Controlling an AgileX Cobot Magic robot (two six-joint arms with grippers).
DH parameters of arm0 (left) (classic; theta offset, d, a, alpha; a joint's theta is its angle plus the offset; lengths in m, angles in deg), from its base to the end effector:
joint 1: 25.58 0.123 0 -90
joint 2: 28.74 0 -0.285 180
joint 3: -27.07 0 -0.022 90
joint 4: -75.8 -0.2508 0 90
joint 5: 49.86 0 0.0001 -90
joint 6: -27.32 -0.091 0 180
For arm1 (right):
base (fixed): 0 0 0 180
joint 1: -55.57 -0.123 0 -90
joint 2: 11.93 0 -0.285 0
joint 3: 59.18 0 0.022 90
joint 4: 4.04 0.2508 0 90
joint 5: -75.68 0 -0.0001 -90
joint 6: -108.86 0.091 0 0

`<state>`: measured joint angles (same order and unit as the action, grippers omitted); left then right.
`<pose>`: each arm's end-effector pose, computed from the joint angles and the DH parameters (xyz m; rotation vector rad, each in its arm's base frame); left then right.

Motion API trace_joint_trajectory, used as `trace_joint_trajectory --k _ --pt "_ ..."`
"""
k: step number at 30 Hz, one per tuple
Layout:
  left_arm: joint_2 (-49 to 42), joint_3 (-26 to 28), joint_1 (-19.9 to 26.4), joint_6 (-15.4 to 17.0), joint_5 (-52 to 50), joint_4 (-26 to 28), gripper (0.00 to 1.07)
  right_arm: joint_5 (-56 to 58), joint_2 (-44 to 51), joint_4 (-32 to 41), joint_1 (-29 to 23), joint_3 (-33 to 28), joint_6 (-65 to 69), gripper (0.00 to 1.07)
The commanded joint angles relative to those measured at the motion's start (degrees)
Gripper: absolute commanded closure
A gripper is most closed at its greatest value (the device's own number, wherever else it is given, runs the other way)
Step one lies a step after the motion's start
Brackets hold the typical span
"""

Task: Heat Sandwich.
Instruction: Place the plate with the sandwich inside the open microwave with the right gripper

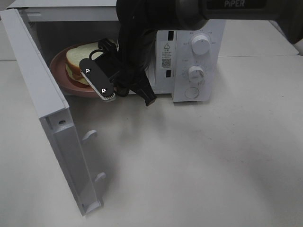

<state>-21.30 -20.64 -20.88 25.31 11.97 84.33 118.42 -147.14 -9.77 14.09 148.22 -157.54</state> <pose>-0.0078 -0.0126 0.2806 -0.0374 2.0340 -0.1044 0.3731 0.3216 0.1890 -2.4345 1.1077 -0.3762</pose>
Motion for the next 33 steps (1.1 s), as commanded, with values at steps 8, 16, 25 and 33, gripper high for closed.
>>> trace_joint_trajectory --k 8,16,25,33 --pt "-1.0 -0.1 -0.3 0.0 -0.7 0.1 0.09 0.7 -4.0 -3.1 0.2 8.1 7.5 1.06" --pt "-1.1 -0.1 -0.3 0.0 -0.6 -0.3 0.09 1.5 -7.9 -4.6 0.2 12.9 12.9 1.04" --pt "-1.1 -0.1 -0.3 0.0 -0.6 -0.4 0.09 1.9 -11.0 -4.5 0.9 16.2 14.5 1.04" --pt "-1.1 -0.1 -0.3 0.0 -0.6 -0.5 0.09 0.3 -11.9 -4.6 1.9 17.0 14.5 1.03"
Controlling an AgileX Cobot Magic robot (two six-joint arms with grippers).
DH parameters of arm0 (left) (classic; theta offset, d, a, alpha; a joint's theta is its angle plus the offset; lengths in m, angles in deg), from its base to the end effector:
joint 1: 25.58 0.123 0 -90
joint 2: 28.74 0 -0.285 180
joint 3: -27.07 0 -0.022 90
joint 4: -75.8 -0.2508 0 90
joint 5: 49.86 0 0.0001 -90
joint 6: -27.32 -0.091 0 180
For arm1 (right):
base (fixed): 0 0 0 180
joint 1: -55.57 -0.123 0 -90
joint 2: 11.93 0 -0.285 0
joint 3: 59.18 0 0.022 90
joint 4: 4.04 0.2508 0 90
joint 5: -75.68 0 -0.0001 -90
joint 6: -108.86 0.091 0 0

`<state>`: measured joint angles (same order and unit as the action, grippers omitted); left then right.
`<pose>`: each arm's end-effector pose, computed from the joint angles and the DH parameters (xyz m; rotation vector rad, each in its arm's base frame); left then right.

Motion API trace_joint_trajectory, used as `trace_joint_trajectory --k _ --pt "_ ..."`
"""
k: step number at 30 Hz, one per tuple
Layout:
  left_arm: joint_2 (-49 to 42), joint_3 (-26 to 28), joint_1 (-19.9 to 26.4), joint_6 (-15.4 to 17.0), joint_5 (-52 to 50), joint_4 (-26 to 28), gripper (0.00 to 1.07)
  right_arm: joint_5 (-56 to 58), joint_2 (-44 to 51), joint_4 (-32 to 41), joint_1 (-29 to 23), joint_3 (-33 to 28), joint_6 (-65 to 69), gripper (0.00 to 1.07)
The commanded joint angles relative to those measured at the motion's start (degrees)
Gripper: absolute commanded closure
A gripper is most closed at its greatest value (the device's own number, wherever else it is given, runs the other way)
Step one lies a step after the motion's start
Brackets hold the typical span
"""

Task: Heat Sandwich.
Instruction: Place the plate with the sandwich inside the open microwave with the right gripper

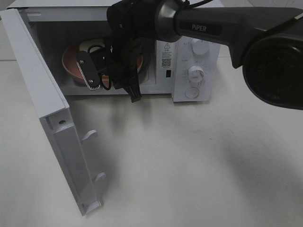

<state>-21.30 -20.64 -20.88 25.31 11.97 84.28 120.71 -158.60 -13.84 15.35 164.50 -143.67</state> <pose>-0.0078 -0.0125 0.2806 -0.0374 2.0340 -0.1033 0.4162 0.3376 0.1683 -2.2422 1.3553 -0.4048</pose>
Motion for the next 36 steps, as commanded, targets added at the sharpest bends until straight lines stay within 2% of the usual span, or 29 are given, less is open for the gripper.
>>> trace_joint_trajectory --k 1,11,16,20,21,22,25,26,27,28,31,36 --pt "-1.1 -0.1 -0.3 0.0 -0.6 -0.4 0.09 -2.0 -0.5 -0.4 0.9 0.7 0.6 1.03" --pt "-1.1 -0.1 -0.3 0.0 -0.6 -0.4 0.09 -2.1 -0.6 -0.3 0.9 0.7 1.8 1.02" --pt "-1.1 -0.1 -0.3 0.0 -0.6 -0.4 0.09 -2.5 -0.6 -0.3 0.9 0.7 3.3 0.93" --pt "-1.1 -0.1 -0.3 0.0 -0.6 -0.4 0.09 -2.6 -0.6 -0.2 0.9 0.7 5.7 0.73" --pt "-1.1 -0.1 -0.3 0.0 -0.6 -0.4 0.09 -2.6 -0.6 -0.2 0.9 0.7 5.7 0.73" --pt "-1.1 -0.1 -0.3 0.0 -0.6 -0.4 0.09 -2.6 -0.6 -0.2 0.9 0.7 7.6 0.61" --pt "-1.1 -0.1 -0.3 0.0 -0.6 -0.4 0.09 -2.5 -0.6 -0.2 0.9 0.7 11.2 0.46" --pt "-1.1 -0.1 -0.3 0.0 -0.6 -0.4 0.09 -2.5 -0.6 -0.2 0.9 0.7 11.2 0.46" --pt "-1.1 -0.1 -0.3 0.0 -0.6 -0.4 0.09 -2.5 -0.6 -0.2 0.9 0.7 11.5 0.38" --pt "-1.1 -0.1 -0.3 0.0 -0.6 -0.4 0.09 -2.4 -0.5 -0.2 0.9 0.7 11.6 0.34" --pt "-1.1 -0.1 -0.3 0.0 -0.6 -0.4 0.09 -2.5 -0.3 -0.2 0.9 0.7 12.3 0.28" --pt "-1.1 -0.1 -0.3 0.0 -0.6 -0.4 0.09 -5.3 1.5 -0.2 0.9 -2.3 12.7 0.29"
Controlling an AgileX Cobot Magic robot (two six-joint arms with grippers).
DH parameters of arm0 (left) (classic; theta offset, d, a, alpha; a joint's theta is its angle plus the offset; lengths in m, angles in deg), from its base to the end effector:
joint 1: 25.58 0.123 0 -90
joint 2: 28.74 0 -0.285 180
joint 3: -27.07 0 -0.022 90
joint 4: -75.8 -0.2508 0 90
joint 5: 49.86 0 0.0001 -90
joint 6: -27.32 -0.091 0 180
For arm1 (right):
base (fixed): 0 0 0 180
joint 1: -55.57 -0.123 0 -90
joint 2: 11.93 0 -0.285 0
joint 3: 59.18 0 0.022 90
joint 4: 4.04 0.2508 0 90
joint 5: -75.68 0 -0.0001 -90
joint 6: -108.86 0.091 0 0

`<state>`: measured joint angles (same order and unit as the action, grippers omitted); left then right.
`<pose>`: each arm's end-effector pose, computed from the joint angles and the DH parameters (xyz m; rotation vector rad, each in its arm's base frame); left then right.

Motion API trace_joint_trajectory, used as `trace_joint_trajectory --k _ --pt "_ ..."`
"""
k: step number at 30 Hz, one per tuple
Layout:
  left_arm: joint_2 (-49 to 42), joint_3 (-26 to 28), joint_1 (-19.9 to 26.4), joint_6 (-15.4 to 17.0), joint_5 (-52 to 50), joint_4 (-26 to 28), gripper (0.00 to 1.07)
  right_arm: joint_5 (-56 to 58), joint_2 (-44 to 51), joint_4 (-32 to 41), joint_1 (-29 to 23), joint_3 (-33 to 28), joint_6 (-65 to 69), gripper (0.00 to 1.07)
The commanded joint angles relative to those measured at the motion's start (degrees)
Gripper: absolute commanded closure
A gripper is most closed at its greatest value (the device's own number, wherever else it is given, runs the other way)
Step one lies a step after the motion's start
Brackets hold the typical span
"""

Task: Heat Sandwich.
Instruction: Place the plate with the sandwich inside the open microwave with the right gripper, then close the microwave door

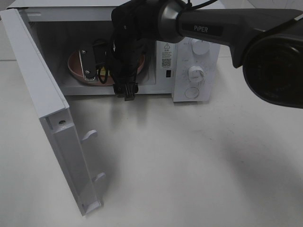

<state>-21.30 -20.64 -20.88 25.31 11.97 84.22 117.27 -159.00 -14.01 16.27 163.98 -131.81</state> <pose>-0.0078 -0.0124 0.2806 -0.0375 2.0341 -0.1021 0.4242 0.3337 0.1648 -2.0348 1.5506 -0.3434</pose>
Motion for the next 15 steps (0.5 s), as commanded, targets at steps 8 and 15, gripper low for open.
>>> trace_joint_trajectory --k 8,15 --pt "-1.1 -0.1 -0.3 0.0 -0.6 -0.3 0.09 -7.4 5.9 -0.3 -0.1 -8.9 0.8 0.30" --pt "-1.1 -0.1 -0.3 0.0 -0.6 -0.3 0.09 -9.7 9.7 -0.3 -0.1 -14.8 0.8 0.31"
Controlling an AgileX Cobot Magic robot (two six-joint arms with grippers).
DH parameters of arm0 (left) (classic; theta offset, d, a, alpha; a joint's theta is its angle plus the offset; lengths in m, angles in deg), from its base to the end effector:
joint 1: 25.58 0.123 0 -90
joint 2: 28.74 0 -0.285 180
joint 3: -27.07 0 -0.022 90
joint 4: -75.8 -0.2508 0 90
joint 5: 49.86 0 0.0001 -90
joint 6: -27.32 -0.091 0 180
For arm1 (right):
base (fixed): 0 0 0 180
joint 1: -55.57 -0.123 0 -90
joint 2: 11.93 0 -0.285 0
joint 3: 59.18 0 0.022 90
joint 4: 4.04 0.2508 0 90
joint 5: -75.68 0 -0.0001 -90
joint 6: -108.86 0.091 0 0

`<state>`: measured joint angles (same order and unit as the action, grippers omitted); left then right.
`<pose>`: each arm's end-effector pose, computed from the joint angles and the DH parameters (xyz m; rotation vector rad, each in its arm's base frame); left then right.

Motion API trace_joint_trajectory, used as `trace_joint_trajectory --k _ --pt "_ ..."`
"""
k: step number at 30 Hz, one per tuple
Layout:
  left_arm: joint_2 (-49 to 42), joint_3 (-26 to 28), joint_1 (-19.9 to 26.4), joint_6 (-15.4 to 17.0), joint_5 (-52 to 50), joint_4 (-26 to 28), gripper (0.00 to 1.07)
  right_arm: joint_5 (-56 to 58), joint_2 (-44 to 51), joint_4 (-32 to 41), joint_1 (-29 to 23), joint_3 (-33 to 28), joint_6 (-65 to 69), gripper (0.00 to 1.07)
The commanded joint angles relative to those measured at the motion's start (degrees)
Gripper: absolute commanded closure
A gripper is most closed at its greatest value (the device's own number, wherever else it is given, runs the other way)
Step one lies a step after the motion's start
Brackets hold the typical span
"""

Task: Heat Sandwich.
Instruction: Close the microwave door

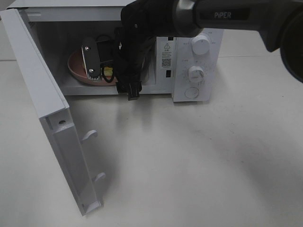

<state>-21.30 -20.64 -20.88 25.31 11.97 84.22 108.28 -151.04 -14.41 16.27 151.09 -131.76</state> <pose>-0.0078 -0.0124 0.2806 -0.0375 2.0341 -0.1021 0.4055 0.3205 0.1789 -1.9958 1.4845 -0.3452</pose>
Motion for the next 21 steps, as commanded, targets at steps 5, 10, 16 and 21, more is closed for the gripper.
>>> trace_joint_trajectory --k 5,10,16,21 --pt "-1.1 -0.1 -0.3 0.0 -0.6 -0.3 0.09 -4.8 6.0 0.1 -0.1 -8.7 0.7 0.31" --pt "-1.1 -0.1 -0.3 0.0 -0.6 -0.3 0.09 -8.3 10.0 0.1 -0.1 -15.5 0.7 0.31" --pt "-1.1 -0.1 -0.3 0.0 -0.6 -0.3 0.09 -11.1 15.4 0.1 -0.1 -22.9 0.7 0.31" --pt "-1.1 -0.1 -0.3 0.0 -0.6 -0.3 0.09 -12.5 19.5 0.1 -0.1 -28.1 0.7 0.31"
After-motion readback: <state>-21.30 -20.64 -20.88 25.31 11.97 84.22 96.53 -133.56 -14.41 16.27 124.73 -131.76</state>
